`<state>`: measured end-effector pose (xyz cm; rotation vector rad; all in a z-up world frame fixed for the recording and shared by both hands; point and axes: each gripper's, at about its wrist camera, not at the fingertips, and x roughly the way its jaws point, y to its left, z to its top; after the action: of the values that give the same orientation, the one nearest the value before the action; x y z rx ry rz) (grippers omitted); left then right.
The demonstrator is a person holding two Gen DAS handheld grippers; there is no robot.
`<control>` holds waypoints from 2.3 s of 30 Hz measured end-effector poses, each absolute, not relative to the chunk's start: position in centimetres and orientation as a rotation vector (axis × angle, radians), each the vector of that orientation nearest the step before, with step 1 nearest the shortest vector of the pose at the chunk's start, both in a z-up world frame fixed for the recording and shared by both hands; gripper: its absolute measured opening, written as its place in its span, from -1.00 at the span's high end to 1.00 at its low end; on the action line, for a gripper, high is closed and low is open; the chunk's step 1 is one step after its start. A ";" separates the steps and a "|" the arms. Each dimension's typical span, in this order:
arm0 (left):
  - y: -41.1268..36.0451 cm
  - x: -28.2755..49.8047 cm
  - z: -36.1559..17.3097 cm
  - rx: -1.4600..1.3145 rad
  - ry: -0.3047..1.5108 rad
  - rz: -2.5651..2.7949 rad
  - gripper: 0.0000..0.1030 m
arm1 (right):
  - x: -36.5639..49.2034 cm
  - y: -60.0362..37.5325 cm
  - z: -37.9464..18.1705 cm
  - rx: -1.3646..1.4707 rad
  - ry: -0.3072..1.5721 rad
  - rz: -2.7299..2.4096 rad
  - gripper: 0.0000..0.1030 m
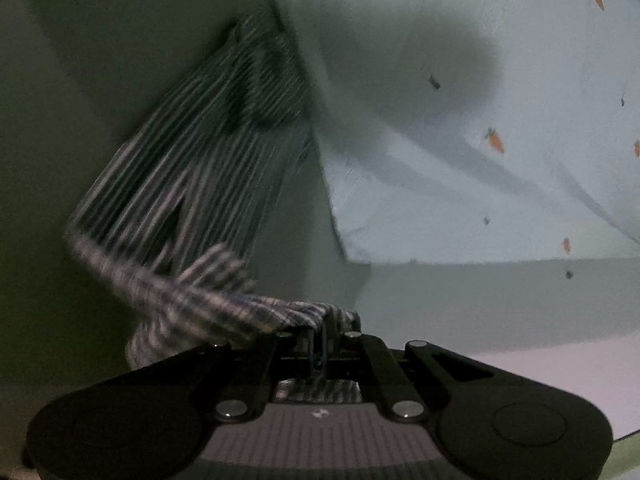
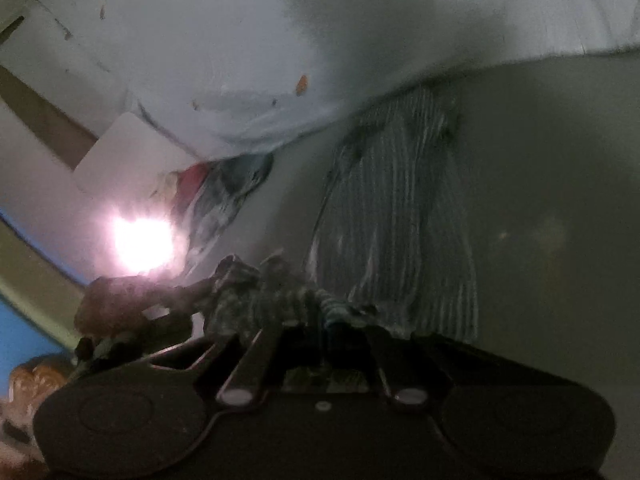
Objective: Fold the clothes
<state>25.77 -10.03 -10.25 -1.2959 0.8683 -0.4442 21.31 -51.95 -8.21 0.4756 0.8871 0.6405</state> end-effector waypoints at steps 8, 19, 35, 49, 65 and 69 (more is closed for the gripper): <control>-6.8 38.6 -13.0 -1.221 0.888 -0.269 0.76 | 34.7 -49.1 -9.5 0.446 0.875 0.449 0.74; -4.8 37.9 -11.8 -0.792 0.954 -0.226 -0.24 | 31.4 -48.9 -11.7 0.347 0.983 0.163 -0.06; -8.9 40.8 -14.3 -0.890 1.005 -0.289 0.94 | 30.5 -46.6 -14.0 0.705 0.984 0.297 0.87; -2.3 39.3 -15.3 -0.870 0.939 0.034 0.63 | 34.2 -45.2 -10.6 0.733 0.859 0.335 0.04; -4.7 36.7 -10.4 -0.619 0.940 -0.112 0.31 | 26.6 -44.0 -12.3 0.158 1.119 0.140 0.23; -5.5 36.3 -10.1 -0.584 0.958 -0.131 0.31 | 26.9 -40.8 -12.1 0.037 1.073 0.194 0.23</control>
<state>36.30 -5.50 -10.06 -0.5841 0.9582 -0.1307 26.93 -40.79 -12.11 0.0373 1.0726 0.1936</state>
